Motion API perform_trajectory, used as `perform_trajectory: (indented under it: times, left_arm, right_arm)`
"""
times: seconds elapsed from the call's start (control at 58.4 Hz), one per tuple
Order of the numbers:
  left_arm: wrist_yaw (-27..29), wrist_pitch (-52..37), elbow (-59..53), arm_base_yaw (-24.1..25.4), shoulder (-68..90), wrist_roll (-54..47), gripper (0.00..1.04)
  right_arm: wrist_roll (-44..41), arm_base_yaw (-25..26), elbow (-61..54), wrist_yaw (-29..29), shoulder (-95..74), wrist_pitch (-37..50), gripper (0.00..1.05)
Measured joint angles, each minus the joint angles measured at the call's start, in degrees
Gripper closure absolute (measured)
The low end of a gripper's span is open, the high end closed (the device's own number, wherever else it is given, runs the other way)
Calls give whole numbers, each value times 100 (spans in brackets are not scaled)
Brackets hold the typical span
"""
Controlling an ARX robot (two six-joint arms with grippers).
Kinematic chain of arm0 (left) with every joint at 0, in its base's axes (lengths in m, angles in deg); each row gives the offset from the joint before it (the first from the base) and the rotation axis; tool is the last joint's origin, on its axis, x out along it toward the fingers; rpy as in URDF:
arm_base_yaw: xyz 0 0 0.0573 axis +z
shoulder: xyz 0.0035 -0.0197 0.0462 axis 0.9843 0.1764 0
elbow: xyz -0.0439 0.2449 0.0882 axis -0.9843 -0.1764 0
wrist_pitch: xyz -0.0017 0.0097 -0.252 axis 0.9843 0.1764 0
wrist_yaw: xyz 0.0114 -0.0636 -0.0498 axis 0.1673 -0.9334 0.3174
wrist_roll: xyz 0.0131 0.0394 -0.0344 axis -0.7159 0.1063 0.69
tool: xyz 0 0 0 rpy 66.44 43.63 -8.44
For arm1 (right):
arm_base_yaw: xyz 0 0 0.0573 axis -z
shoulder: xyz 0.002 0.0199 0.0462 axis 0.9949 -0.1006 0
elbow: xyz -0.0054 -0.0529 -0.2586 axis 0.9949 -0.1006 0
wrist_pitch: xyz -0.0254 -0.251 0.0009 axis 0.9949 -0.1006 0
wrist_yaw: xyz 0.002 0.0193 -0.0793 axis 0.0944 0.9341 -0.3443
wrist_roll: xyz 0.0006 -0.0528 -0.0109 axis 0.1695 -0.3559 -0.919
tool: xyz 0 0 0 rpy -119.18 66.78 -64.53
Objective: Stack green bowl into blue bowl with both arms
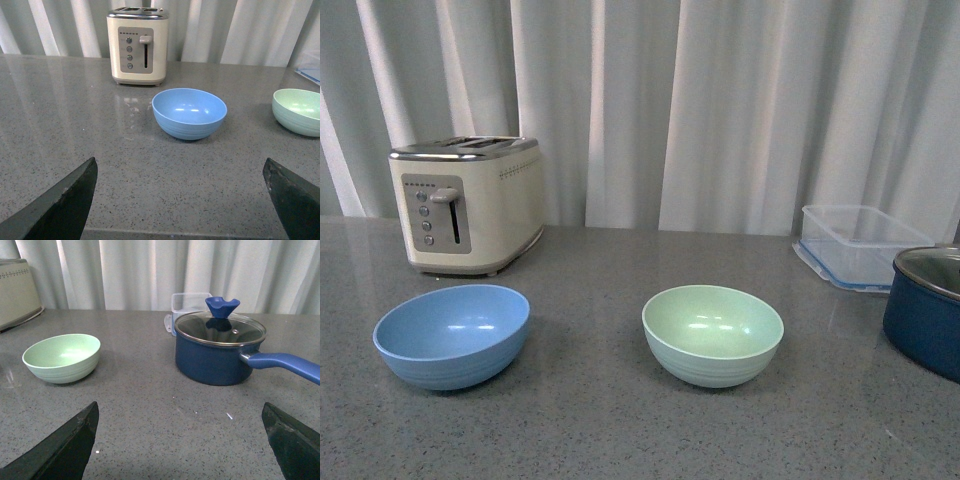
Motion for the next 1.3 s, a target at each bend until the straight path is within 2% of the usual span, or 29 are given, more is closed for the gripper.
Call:
perform_trajectory:
  times: [0.531, 0.565, 0.599, 0.651, 0.702, 0.753, 0.873, 0.976, 1.13, 1.301]
  left_arm:
    - [7, 0, 0, -2, 2, 0, 7]
    - [507, 282, 90, -142, 175, 155, 7]
    - [1480, 1027, 400, -411, 640, 356, 7]
    - [2406, 1613, 772, -470, 1440, 544, 7]
    - [2695, 1582, 979, -271, 2140, 590, 7]
    - [2608, 1329, 1137, -59, 2586, 586, 7]
    - [1829, 485, 1853, 503, 3781, 516, 7]
    - [1309, 369, 2588, 734, 4739, 437, 7]
    - [1029, 616, 3517, 741, 6166, 275, 7]
    - [866, 793, 4269, 621, 7018, 422, 7]
  right_arm:
    - [0, 0, 0, 0, 0, 0, 10]
    - [0, 0, 0, 0, 0, 0, 10]
    - [0, 0, 0, 0, 0, 0, 10]
    - [0, 0, 0, -2, 0, 0, 10]
    - [-2, 0, 0, 4, 7, 0, 10]
    - [-2, 0, 0, 7, 7, -2, 10]
    - [-2, 0, 0, 2, 7, 0, 10]
    - [-2, 0, 0, 2, 7, -2, 10]
    - [-2, 0, 0, 2, 7, -2, 10]
    - [-2, 0, 0, 2, 7, -2, 10]
